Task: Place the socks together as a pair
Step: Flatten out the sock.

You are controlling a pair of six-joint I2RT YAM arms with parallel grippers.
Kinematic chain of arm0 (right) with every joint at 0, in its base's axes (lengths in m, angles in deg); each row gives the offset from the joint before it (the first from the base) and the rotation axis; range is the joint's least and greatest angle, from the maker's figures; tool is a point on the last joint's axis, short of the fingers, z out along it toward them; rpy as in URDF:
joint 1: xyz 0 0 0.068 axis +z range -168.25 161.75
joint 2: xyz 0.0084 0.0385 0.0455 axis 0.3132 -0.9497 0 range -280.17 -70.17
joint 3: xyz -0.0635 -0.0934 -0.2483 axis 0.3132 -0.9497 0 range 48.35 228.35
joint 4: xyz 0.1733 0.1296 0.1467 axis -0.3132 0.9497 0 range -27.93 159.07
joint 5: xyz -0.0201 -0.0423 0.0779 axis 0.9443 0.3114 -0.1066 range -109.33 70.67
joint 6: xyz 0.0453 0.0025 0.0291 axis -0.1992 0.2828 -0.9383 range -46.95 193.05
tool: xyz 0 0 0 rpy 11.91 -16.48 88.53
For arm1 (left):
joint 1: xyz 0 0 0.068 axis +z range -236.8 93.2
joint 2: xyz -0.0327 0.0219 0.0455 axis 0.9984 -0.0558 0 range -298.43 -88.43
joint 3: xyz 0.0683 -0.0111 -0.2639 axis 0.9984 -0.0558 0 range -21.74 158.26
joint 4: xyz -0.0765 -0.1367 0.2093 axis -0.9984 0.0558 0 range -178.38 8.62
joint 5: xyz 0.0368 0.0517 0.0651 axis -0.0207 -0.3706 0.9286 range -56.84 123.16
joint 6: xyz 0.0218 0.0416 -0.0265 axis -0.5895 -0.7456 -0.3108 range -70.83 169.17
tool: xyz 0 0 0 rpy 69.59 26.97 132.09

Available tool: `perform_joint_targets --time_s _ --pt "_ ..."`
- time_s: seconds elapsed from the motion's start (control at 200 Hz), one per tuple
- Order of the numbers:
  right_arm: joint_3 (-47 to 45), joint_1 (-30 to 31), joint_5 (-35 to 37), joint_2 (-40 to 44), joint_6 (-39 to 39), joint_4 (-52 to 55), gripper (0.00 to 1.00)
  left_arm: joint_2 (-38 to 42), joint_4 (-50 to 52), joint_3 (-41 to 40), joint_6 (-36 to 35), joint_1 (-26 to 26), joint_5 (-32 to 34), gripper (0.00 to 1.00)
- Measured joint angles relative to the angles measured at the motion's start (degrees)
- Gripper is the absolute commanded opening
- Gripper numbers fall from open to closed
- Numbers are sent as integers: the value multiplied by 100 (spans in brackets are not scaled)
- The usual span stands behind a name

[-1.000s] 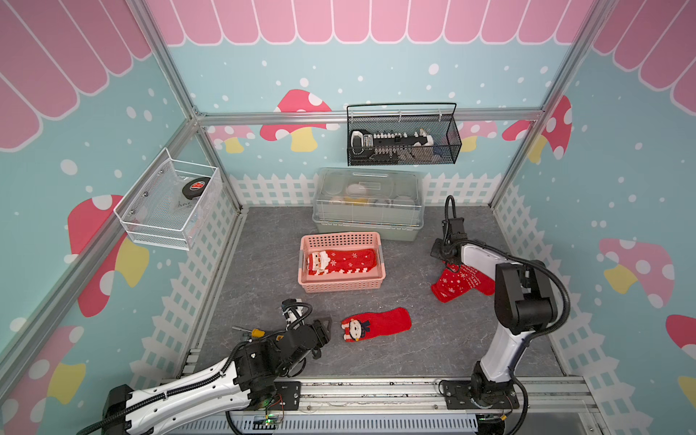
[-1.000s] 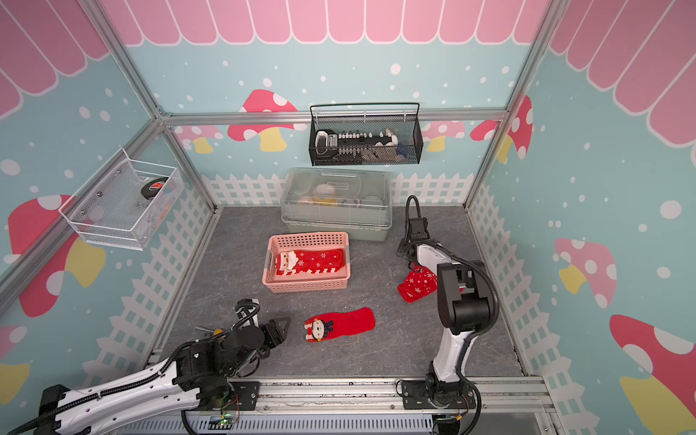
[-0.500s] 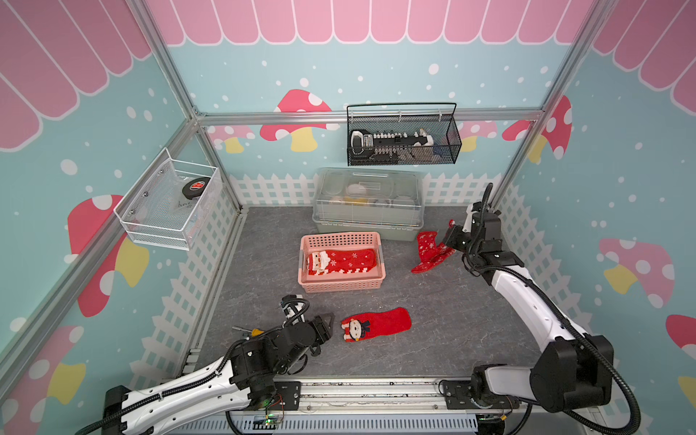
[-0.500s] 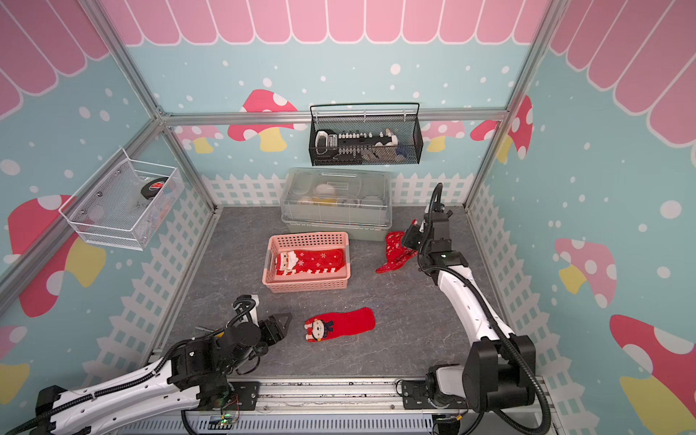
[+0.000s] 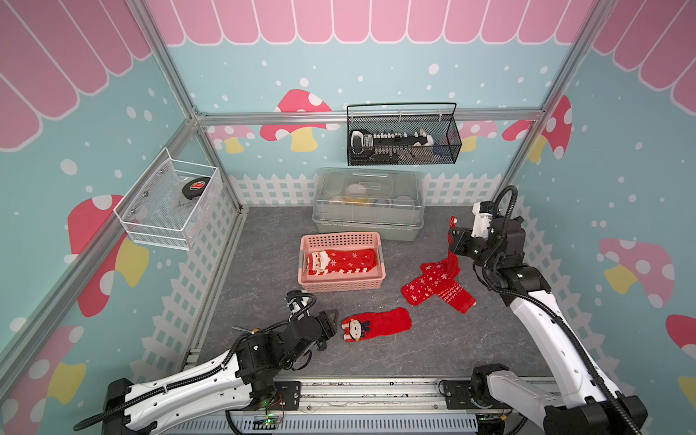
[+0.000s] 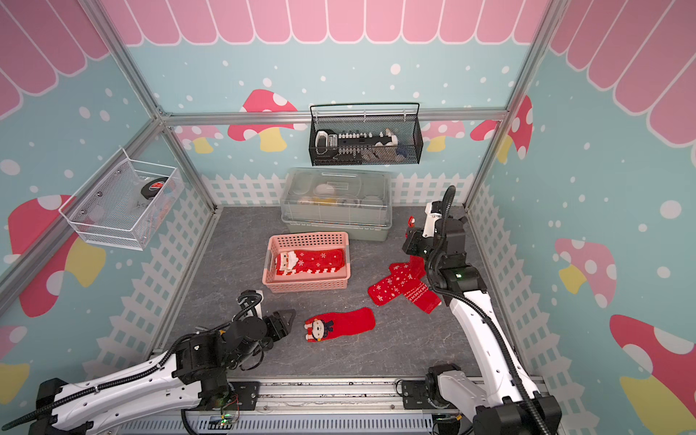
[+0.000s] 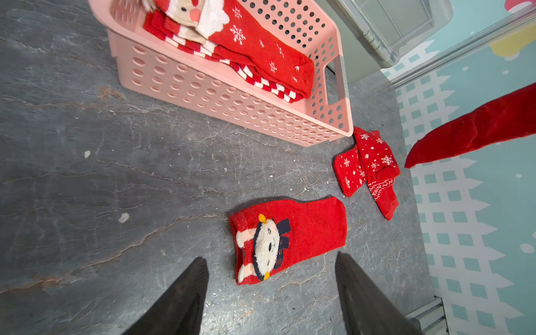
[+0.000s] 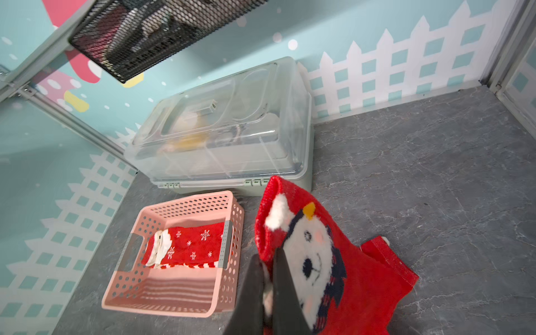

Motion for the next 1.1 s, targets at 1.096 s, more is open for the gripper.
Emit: perform_joint_targets --time_s 1.096 --pt "-2767 3574 -221 1558 -1008 -236 8 -1329 -798 332 -70 0 -260 70"
